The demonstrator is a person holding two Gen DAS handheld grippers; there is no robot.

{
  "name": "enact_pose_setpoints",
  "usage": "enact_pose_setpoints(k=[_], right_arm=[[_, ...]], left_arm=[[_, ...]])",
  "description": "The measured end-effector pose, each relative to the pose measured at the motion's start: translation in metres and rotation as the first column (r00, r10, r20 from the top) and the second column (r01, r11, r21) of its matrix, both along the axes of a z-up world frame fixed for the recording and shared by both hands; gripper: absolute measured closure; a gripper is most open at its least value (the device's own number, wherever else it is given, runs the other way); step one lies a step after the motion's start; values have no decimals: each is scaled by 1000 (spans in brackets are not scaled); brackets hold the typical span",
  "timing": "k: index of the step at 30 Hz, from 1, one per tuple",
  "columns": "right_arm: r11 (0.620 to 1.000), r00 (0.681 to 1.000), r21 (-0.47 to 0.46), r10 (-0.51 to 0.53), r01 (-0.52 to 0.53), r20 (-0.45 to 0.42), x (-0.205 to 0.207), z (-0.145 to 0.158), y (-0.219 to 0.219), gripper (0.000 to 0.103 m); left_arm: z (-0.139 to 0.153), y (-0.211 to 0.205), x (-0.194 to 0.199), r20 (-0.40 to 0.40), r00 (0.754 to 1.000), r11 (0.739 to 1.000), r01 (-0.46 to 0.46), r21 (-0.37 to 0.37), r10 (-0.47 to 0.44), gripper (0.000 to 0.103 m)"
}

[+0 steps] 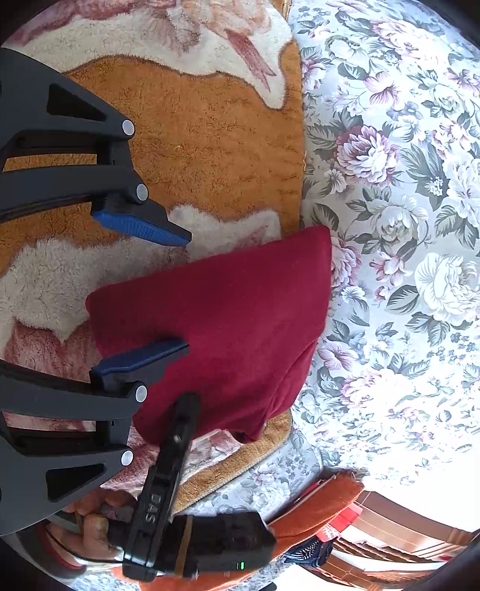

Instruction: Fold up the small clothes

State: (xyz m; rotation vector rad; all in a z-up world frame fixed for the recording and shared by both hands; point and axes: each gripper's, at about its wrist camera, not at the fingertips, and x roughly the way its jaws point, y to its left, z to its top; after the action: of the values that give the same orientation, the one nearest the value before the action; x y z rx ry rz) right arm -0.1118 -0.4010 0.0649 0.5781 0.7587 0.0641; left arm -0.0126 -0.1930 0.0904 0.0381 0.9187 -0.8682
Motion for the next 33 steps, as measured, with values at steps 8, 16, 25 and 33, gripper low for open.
enact_pose_setpoints(k=[8, 16, 25, 33], right_arm=[[959, 994, -281, -69, 41, -90, -17, 6, -3, 91], [989, 993, -116, -102, 94, -66, -37, 16, -23, 88], [964, 995, -249, -93, 97, 27, 9, 57, -25, 88], [949, 980, -289, -166, 128, -113, 62, -2, -76, 92]], left_arm=[[-6, -10, -5, -11, 999, 999, 31, 25, -31, 52], [-6, -16, -12, 19, 999, 998, 38, 43, -39, 52], [-12, -24, -18, 41, 998, 997, 41, 71, -44, 51], [-21, -37, -16, 42, 998, 994, 51, 99, -55, 45]])
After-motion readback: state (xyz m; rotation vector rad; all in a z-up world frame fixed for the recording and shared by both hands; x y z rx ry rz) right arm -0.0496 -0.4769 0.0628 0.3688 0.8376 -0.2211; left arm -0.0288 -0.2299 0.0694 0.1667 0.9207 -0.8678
